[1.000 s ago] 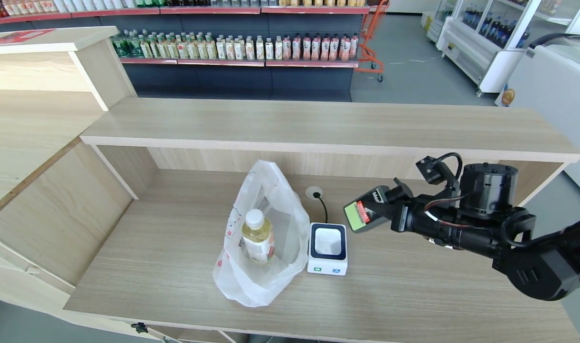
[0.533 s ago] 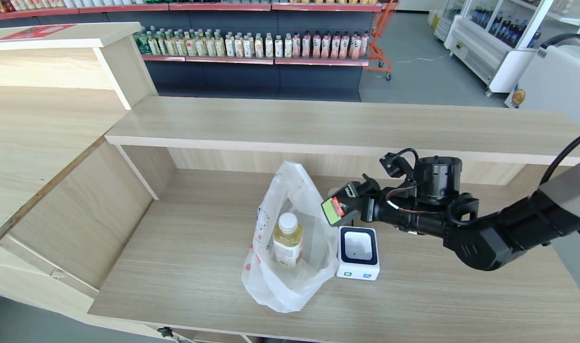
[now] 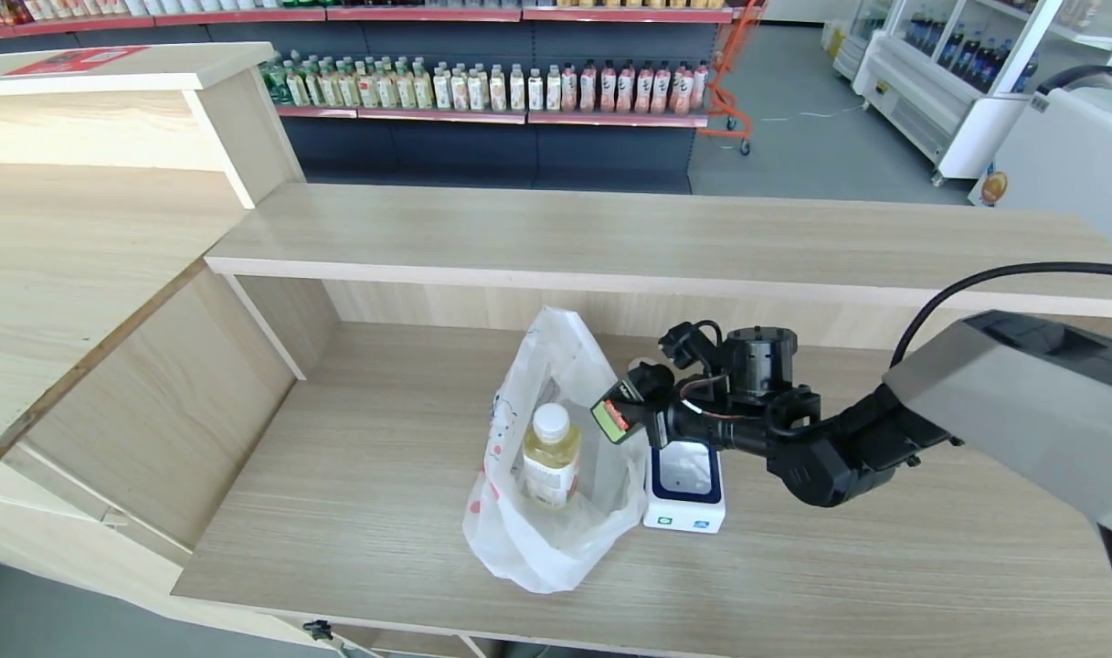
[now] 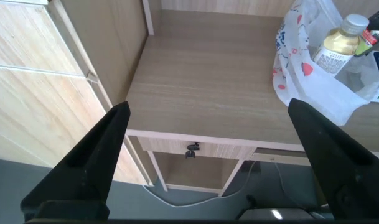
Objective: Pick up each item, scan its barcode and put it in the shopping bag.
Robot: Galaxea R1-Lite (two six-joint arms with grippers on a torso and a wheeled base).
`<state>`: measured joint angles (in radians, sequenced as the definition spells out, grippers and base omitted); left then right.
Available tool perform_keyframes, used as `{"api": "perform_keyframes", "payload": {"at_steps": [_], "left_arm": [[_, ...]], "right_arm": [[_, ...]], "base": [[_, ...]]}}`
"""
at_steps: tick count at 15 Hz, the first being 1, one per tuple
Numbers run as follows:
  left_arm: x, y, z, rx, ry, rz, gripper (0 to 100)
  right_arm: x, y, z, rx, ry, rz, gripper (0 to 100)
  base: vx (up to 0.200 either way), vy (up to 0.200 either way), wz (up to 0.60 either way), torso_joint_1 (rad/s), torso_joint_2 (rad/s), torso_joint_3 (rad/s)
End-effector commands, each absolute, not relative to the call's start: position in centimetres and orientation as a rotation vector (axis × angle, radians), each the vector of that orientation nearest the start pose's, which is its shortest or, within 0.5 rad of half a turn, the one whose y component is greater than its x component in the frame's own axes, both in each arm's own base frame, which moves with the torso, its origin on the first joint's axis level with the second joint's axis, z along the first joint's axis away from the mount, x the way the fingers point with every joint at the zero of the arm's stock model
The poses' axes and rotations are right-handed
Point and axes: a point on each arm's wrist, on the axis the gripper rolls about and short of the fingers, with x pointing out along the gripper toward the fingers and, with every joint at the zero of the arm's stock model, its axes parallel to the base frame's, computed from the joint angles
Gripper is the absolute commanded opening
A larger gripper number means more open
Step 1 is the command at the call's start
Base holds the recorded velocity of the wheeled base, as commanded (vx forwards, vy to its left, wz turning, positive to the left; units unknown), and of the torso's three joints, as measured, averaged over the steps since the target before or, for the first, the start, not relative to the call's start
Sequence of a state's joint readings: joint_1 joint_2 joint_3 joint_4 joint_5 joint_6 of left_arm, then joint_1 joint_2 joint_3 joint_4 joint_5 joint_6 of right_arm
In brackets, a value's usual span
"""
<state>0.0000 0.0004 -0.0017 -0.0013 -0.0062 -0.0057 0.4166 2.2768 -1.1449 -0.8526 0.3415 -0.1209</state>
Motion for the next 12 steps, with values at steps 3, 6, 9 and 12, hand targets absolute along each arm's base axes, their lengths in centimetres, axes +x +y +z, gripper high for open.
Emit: {"api": "perform_keyframes", "payload": {"at_steps": [3, 6, 9, 12], "left_arm": [[-2.3, 0.0, 7.6, -0.006, -0.003, -0.006, 100], [-2.3, 0.0, 7.6, -0.006, -0.003, -0.006, 100], [-2.3, 0.0, 7.6, -0.006, -0.003, -0.006, 100], [-2.3, 0.0, 7.6, -0.006, -0.003, -0.006, 100]], "right_arm": [[41.4, 20.2, 4.2, -0.208, 0.223, 0.802, 0], [42.3, 21.4, 3.1, -0.305, 0.17, 0.833, 0], [42.4, 22.3, 3.2, -0.315, 0.143, 0.846, 0], [42.5, 22.3, 3.5, -0.295, 0.138, 0.846, 100]], "base": [[0.0, 0.0, 0.0, 0.0, 0.0, 0.0], [0.0, 0.0, 0.0, 0.0, 0.0, 0.0], [0.0, 0.0, 0.0, 0.0, 0.0, 0.0], [0.0, 0.0, 0.0, 0.0, 0.0, 0.0]]}}
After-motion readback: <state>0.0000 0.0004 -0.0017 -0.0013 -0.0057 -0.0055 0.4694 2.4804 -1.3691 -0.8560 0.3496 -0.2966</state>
